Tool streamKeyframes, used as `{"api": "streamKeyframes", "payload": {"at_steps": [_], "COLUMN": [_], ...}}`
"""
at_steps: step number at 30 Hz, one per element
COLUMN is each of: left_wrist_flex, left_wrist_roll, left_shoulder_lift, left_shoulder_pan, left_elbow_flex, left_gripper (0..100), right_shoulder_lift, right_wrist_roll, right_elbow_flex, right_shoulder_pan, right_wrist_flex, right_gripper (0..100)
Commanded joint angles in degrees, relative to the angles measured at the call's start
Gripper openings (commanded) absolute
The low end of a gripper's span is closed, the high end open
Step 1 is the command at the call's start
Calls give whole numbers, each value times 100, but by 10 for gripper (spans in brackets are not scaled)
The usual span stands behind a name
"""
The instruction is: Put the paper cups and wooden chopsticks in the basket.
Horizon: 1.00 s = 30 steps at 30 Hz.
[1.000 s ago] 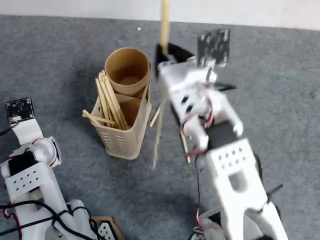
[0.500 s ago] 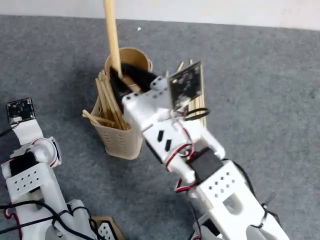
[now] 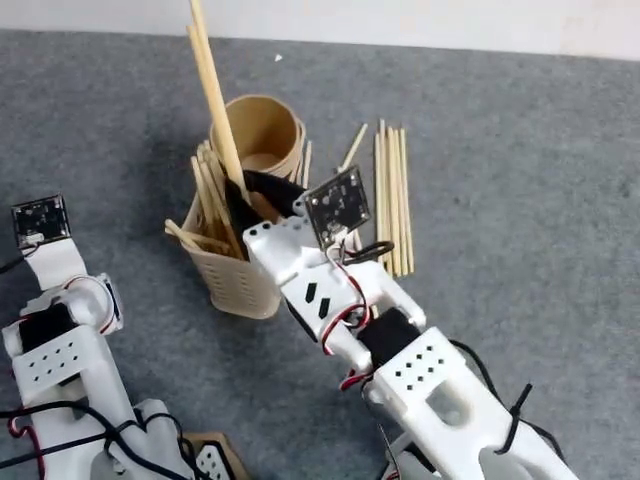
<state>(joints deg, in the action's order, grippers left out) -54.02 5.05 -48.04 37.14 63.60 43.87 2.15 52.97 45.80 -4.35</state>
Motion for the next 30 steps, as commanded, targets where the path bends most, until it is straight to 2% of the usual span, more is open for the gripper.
{"api": "streamKeyframes", "payload": {"at_steps": [1,7,11,14,17,20,23,30], "left_wrist_flex": [88,88,88,88,88,88,88,79], "left_wrist_roll": [26,26,26,26,26,26,26,26], "left_shoulder_lift": [-92,-92,-92,-84,-84,-92,-84,-75], "left_shoulder_pan": [-66,-84,-92,-92,-92,-92,-92,-92], "left_elbow_flex": [-31,-40,-40,-40,-31,-31,-31,-22], "left_gripper": [159,159,159,159,159,159,159,159], "right_shoulder_lift": [180,180,154,75,-391,-1473,-2756,-5033], "right_wrist_roll": [-79,-659,-695,-695,-932,-1424,-1670,-1714], "right_elbow_flex": [-189,-1218,-2554,-4004,-5209,-5297,-4884,-4365], "right_shoulder_pan": [31,-31,-365,-1103,-2167,-2818,-3248,-3705], "right_wrist_flex": [-330,-1244,-2484,-4040,-5437,-6255,-6255,-4655], "right_gripper": [180,206,206,206,206,206,206,209]}}
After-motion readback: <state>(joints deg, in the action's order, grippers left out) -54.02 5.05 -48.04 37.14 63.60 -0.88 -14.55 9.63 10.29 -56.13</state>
